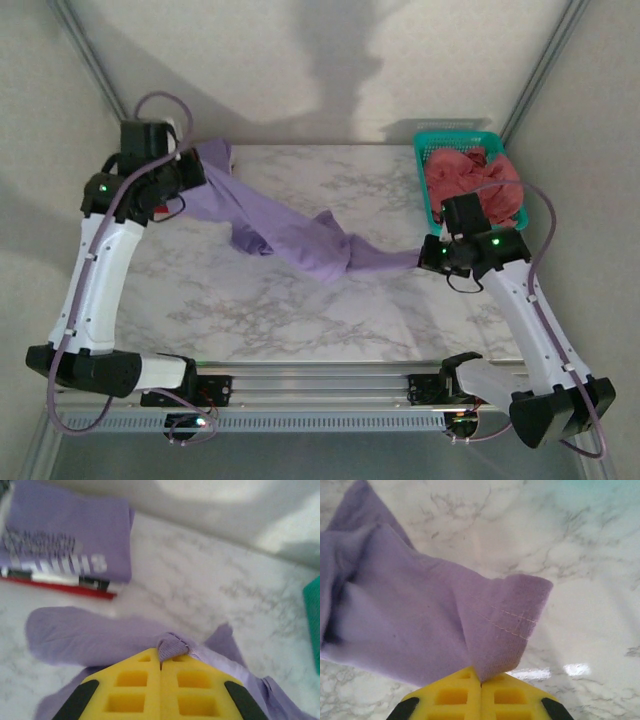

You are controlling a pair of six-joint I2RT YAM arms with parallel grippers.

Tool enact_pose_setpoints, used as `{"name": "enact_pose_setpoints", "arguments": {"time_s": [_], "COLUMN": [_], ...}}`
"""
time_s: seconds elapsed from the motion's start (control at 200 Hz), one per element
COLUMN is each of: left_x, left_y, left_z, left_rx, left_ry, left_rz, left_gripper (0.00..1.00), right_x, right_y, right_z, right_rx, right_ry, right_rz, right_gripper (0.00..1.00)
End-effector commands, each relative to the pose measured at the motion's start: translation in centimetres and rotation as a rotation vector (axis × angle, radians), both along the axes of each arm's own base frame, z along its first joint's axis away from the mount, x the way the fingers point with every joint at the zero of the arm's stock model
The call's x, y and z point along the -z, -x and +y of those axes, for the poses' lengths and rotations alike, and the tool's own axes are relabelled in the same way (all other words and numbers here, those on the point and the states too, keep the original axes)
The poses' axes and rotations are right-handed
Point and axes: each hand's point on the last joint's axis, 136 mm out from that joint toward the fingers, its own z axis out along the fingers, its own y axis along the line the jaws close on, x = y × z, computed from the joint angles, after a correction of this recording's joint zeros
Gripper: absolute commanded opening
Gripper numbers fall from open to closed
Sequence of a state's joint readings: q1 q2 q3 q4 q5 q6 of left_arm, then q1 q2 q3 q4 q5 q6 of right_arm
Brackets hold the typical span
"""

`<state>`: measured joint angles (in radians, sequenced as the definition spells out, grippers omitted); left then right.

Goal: Fold and stack the t-shirts

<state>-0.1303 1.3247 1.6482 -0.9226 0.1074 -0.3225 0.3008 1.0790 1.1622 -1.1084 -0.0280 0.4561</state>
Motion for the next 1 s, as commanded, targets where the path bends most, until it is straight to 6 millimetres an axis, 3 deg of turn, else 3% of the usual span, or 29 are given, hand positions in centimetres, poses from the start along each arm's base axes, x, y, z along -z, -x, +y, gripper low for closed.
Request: {"name": "enact_pose_setpoints", "arguments": {"time_s": [0.0,0.115,0.17,0.245,0.345,0.466,0.586,0.836,0.996], "left_x": [0.5,6.0,8.6,11.3,13.0,13.8,14.3,15.0,15.1], "left_y": [1.9,3.9,4.9,5.8,6.2,6.2,6.4,7.1,7.3], "left_z": [-0.9,-2.1,-2.2,-2.0,-2.3,-1.9,-2.0,-1.9,-2.0], "left_rx": [0.019,0.056,0.056,0.052,0.059,0.047,0.055,0.053,0.054], "left_ry": [0.073,0.128,0.135,0.125,0.140,0.123,0.125,0.128,0.133], "left_rz": [-0.010,0.141,0.198,0.253,0.277,0.285,0.294,0.303,0.305], "left_gripper": [0.00,0.00,0.00,0.00,0.00,0.00,0.00,0.00,0.00], "right_x": [1.5,4.1,4.3,3.7,3.0,3.9,7.3,10.8,13.9], "right_y": [0.2,0.2,0.1,0.1,0.8,2.9,4.9,6.2,6.1], "right_z": [1.8,1.9,2.0,2.8,3.9,7.6,10.6,17.3,19.4], "right_rx": [-0.034,-0.039,-0.039,-0.058,-0.075,-0.103,-0.100,-0.126,-0.119], "right_ry": [-0.092,-0.068,-0.079,-0.113,-0.120,-0.191,-0.197,-0.233,-0.227], "right_rz": [0.047,0.133,0.129,0.121,0.114,0.137,0.195,0.254,0.286], "right_gripper": [0.00,0.02,0.20,0.52,0.64,0.66,0.66,0.63,0.61]}}
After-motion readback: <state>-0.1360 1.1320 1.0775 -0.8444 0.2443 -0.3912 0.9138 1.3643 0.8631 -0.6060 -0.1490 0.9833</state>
